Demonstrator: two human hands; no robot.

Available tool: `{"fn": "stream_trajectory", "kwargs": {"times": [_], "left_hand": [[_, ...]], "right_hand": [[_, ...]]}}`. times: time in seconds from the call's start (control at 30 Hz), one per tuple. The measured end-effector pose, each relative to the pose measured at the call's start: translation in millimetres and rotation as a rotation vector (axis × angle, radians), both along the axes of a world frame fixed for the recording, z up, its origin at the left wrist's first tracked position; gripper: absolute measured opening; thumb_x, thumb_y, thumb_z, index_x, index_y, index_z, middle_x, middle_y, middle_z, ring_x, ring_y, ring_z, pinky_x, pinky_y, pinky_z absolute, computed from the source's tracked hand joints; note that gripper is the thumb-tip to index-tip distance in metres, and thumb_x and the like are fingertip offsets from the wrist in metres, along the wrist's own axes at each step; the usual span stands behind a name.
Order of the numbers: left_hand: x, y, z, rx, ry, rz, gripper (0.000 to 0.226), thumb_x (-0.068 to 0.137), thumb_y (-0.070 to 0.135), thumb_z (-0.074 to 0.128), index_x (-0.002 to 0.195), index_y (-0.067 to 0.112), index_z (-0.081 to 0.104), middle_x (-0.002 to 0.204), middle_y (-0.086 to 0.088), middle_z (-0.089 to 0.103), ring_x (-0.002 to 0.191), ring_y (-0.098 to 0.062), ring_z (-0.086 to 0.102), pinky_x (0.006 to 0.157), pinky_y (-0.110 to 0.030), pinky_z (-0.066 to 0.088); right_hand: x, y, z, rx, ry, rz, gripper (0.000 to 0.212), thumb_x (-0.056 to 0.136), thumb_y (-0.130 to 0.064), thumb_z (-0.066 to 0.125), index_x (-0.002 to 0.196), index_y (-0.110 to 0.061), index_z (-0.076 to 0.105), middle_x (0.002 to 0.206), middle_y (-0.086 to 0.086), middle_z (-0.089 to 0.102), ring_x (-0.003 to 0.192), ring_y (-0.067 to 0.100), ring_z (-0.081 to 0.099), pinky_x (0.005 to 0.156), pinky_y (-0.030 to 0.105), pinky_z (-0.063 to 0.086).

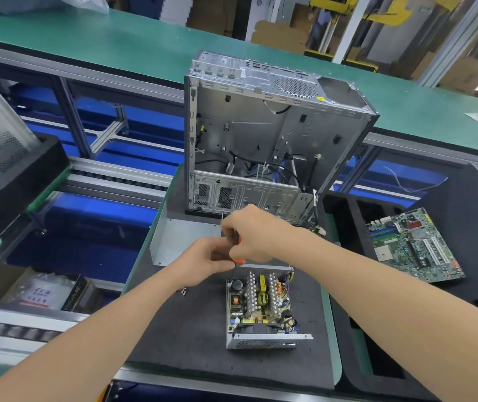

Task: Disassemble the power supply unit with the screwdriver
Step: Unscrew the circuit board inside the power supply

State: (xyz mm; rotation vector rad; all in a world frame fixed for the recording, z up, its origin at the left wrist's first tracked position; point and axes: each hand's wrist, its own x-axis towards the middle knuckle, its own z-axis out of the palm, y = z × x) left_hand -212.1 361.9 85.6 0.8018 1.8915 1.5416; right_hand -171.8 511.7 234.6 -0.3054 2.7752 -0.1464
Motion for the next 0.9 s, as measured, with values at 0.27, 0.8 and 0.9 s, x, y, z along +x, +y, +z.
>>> {"fn": "stream_trajectory", "kwargs": {"times": [0.27, 0.8, 0.9], "left_hand": [[-0.8, 1.8, -1.5, 0.02, 0.008, 0.008, 0.036, 0.098, -0.001, 0.068, 0.115, 0.03, 0.075, 0.109, 0.005, 0.081, 0.109, -0.011, 0.075, 0.095, -0.016, 0.052], [-1.1, 1.3, -3.5, 0.017, -0.012, 0.025, 0.022, 0.095, 0.004, 0.075, 0.11, 0.02, 0.076, 0.11, 0.002, 0.081, 0.108, -0.014, 0.075, 0.098, -0.026, 0.055], [-1.9, -0.8, -3.0, 0.031, -0.046, 0.027, 0.01, 0.091, 0.016, 0.079, 0.1, 0.016, 0.075, 0.103, -0.002, 0.08, 0.1, -0.011, 0.074, 0.093, -0.024, 0.055]], "right_hand": [[0.9, 3.7, -5.3, -0.027, 0.016, -0.019, 0.012, 0.079, -0.016, 0.07, 0.089, -0.017, 0.063, 0.093, 0.002, 0.066, 0.088, 0.025, 0.064, 0.062, 0.035, 0.054], [-2.7, 4.5, -14.7, -0.033, 0.017, 0.045, 0.016, 0.077, -0.014, 0.072, 0.084, -0.02, 0.059, 0.084, -0.004, 0.06, 0.084, 0.023, 0.061, 0.061, 0.034, 0.052], [-4.5, 6.5, -14.1, -0.015, 0.001, 0.175, 0.013, 0.078, -0.013, 0.074, 0.081, -0.022, 0.064, 0.076, -0.013, 0.055, 0.084, 0.019, 0.058, 0.068, 0.032, 0.051]]}}
